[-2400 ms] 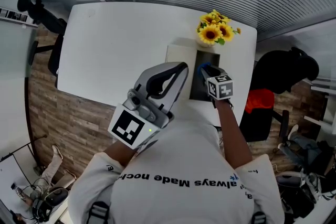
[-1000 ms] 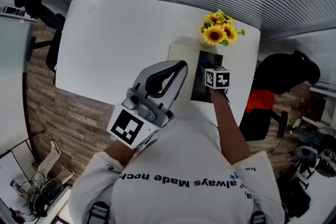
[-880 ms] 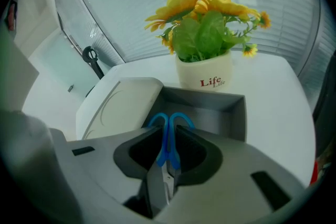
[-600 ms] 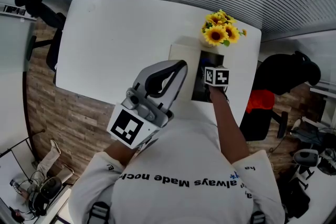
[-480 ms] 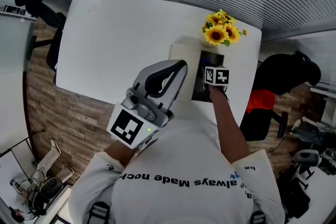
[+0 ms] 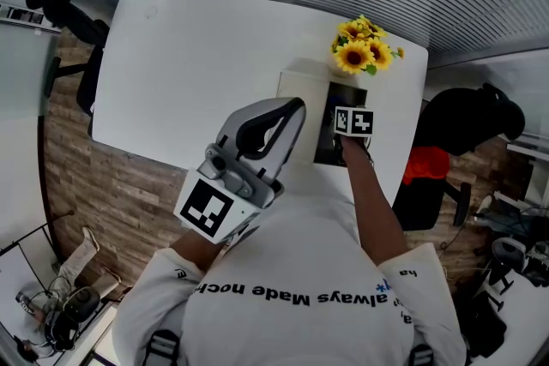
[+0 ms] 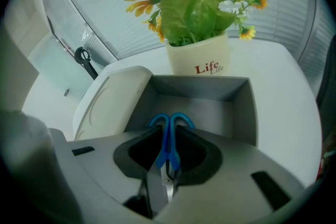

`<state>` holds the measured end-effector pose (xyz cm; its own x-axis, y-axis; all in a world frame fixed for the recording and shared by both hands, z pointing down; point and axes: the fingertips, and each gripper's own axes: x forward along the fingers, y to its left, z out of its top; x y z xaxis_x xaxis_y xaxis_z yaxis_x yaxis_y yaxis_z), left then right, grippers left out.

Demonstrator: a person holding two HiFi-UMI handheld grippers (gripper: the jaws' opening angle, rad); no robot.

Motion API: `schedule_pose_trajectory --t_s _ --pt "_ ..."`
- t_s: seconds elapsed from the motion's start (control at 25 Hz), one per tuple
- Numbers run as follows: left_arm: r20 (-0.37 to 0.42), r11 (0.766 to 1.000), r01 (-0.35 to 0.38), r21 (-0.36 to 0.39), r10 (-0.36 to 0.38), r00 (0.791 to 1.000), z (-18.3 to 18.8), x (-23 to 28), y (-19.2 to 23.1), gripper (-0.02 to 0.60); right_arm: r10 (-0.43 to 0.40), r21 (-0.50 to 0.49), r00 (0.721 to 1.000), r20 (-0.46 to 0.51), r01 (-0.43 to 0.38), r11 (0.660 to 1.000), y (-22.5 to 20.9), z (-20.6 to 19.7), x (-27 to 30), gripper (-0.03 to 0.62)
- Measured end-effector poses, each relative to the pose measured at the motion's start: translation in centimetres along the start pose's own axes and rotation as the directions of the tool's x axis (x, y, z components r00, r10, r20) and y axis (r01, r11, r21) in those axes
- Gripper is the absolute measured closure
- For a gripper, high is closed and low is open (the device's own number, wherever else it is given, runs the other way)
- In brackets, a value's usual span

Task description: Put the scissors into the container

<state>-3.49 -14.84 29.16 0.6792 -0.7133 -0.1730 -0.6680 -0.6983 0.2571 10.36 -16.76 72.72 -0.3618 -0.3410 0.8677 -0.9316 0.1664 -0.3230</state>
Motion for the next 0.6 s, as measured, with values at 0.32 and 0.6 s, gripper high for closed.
schedule_pose_trajectory --t_s 0.32,0.6 --pt "0.010 1.000 -0.007 0.001 0.007 1.000 0.18 -0.41 -0.25 0.563 -0.013 -0.004 1.000 0.000 0.013 1.000 -0.16 -0.19 0.05 0.500" --pt "0.009 1.000 -0.012 0.008 0.012 1.000 0.35 -0.93 -0.47 0.563 -0.038 -0.024 0.999 0.009 0.039 0.999 -0.30 -0.20 -0.09 0.499"
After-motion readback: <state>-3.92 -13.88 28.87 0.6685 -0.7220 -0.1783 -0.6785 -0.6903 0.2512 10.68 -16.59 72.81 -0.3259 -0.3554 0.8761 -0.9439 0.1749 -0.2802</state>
